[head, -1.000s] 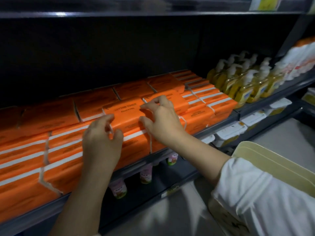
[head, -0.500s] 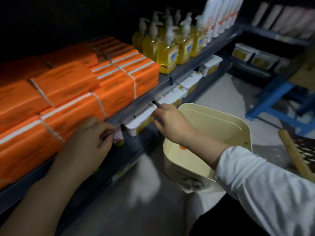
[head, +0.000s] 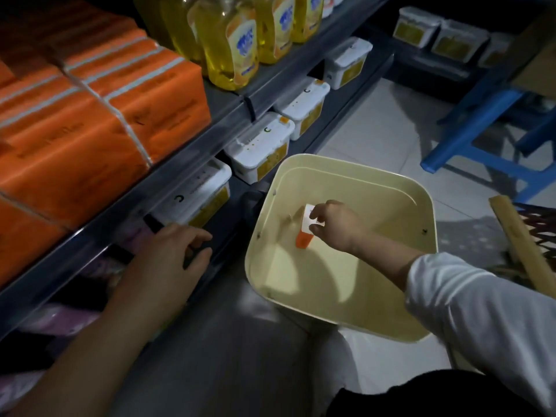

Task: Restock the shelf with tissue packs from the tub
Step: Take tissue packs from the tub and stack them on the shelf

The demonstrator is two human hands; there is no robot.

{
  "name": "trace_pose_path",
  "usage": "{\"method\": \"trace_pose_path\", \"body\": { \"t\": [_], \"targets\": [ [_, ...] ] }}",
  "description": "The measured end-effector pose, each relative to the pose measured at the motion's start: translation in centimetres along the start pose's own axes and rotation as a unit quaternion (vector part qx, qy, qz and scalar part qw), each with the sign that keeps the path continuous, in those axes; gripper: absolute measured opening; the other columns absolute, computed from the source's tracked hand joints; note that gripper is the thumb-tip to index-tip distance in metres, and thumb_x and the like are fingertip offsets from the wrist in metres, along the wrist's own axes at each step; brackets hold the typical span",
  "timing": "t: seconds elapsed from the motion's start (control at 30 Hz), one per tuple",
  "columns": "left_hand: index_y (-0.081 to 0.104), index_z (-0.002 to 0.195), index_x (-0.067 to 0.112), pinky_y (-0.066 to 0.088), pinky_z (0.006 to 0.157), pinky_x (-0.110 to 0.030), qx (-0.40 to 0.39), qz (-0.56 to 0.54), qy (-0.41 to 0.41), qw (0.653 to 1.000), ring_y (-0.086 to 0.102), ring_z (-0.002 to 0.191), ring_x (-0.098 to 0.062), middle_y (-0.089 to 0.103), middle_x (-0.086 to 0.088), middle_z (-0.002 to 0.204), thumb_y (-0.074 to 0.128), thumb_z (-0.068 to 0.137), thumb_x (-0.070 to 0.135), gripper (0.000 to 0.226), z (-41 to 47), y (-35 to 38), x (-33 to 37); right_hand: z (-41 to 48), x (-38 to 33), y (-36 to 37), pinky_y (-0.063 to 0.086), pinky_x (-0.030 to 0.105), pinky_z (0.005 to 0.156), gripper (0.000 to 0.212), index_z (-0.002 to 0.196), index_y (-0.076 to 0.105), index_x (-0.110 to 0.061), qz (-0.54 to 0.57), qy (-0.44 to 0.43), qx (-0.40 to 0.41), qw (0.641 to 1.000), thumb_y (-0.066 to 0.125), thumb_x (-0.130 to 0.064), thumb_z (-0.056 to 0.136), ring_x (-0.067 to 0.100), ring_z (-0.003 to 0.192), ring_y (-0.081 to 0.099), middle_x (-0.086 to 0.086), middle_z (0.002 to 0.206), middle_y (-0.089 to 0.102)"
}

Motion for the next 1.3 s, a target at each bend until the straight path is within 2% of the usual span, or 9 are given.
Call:
{"method": "trace_pose_path", "body": {
  "t": [0.23, 0.4, 0.63, 0.77, 0.93, 1.0, 1.07, 1.2, 1.3],
  "targets": [
    [0.064, 0.106, 0.026, 0.045, 0.073, -0.028, -0.011, 0.012, -0.016, 1.000, 0.051, 0.083, -0.001, 0.052, 0.014, 0.094, 0.061, 0.087, 0.028, 0.020, 2.2, 2.1, -0.5, 3.2, 5.5, 4.1, 0.040, 0.032, 0.096, 0.044, 0.129, 0.049, -0.010, 0.043, 0.085, -0.032, 0.995, 0.057, -0.027, 0.089, 0.029, 0.118, 0.050, 0.016, 0.124, 0.056],
    [0.064, 0.108, 0.026, 0.037, 0.068, -0.015, -0.022, 0.031, -0.014, 0.999, 0.050, 0.086, -0.003, 0.054, 0.011, 0.096, 0.060, 0.087, 0.030, 0.022, 4.1, 3.0, -0.7, 5.2, 7.9, 7.0, 0.037, 0.034, 0.096, 0.052, 0.128, 0.044, -0.002, 0.101, 0.153, -0.043, 0.982, 0.059, -0.033, 0.089, 0.033, 0.119, 0.048, 0.020, 0.122, 0.057],
    [0.064, 0.105, 0.029, 0.036, 0.070, -0.014, -0.060, 0.048, -0.011, 0.997, 0.050, 0.086, 0.002, 0.052, 0.019, 0.093, 0.058, 0.085, 0.034, 0.022, 4.7, 4.5, -1.9, 8.1, 9.1, 11.8, 0.037, 0.036, 0.095, 0.066, 0.128, 0.039, 0.002, 0.150, 0.239, -0.044, 0.958, 0.056, -0.048, 0.088, 0.034, 0.118, 0.046, 0.020, 0.126, 0.046],
    [0.064, 0.105, 0.031, 0.041, 0.079, -0.026, -0.067, 0.051, -0.020, 0.996, 0.053, 0.093, -0.005, 0.051, 0.023, 0.095, 0.057, 0.085, 0.035, 0.021, 4.8, 5.1, -2.4, 9.8, 9.0, 14.4, 0.036, 0.036, 0.095, 0.057, 0.131, 0.038, 0.000, 0.079, 0.201, -0.066, 0.974, 0.044, -0.042, 0.093, 0.034, 0.116, 0.045, 0.020, 0.126, 0.046],
    [0.063, 0.105, 0.032, 0.034, 0.073, -0.013, -0.070, 0.057, -0.011, 0.996, 0.051, 0.092, -0.001, 0.051, 0.024, 0.095, 0.056, 0.086, 0.037, 0.021, 4.8, 5.4, -1.8, 10.3, 8.7, 14.7, 0.042, 0.032, 0.081, 0.032, 0.106, 0.057, -0.003, 0.139, 0.200, -0.057, 0.968, 0.053, -0.030, 0.089, 0.032, 0.101, 0.057, 0.021, 0.115, 0.061],
    [0.063, 0.106, 0.031, 0.034, 0.072, -0.010, -0.072, 0.055, -0.012, 0.996, 0.049, 0.092, 0.000, 0.050, 0.025, 0.094, 0.055, 0.086, 0.036, 0.022, 4.8, 5.4, -1.7, 9.8, 9.3, 14.6, 0.043, 0.031, 0.079, 0.036, 0.105, 0.060, -0.002, 0.162, 0.212, -0.054, 0.962, 0.051, -0.032, 0.087, 0.034, 0.102, 0.060, 0.018, 0.111, 0.065],
    [0.063, 0.107, 0.031, 0.034, 0.073, -0.011, -0.071, 0.046, -0.016, 0.996, 0.050, 0.092, 0.000, 0.049, 0.026, 0.095, 0.056, 0.086, 0.036, 0.023, 4.7, 5.3, -1.4, 8.8, 10.0, 14.2, 0.044, 0.032, 0.078, 0.045, 0.104, 0.060, -0.002, 0.210, 0.225, -0.042, 0.951, 0.048, -0.039, 0.083, 0.036, 0.102, 0.060, 0.019, 0.109, 0.065],
    [0.062, 0.107, 0.032, 0.036, 0.074, -0.011, -0.068, 0.032, -0.016, 0.997, 0.051, 0.091, 0.000, 0.051, 0.023, 0.095, 0.057, 0.086, 0.035, 0.022, 4.4, 4.9, -0.5, 6.8, 10.8, 13.0, 0.053, 0.044, 0.085, 0.031, 0.102, 0.058, -0.002, 0.369, 0.237, -0.007, 0.899, 0.055, -0.029, 0.087, 0.032, 0.092, 0.062, 0.017, 0.102, 0.063],
    [0.062, 0.107, 0.034, 0.037, 0.074, -0.013, -0.070, 0.015, -0.013, 0.997, 0.051, 0.090, 0.004, 0.050, 0.027, 0.095, 0.057, 0.086, 0.036, 0.022, 3.8, 4.3, 0.4, 5.0, 10.0, 10.8, 0.056, 0.036, 0.073, 0.020, 0.095, 0.058, -0.006, 0.470, 0.239, 0.027, 0.849, 0.054, -0.024, 0.088, 0.027, 0.087, 0.063, 0.013, 0.099, 0.063]
  ]
}}
Point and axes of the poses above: each hand's wrist, its own z-axis towards the middle knuckle, its own y-axis out of the palm, x = y × z, the point moved 10 cm from there along z, towards the middle knuckle
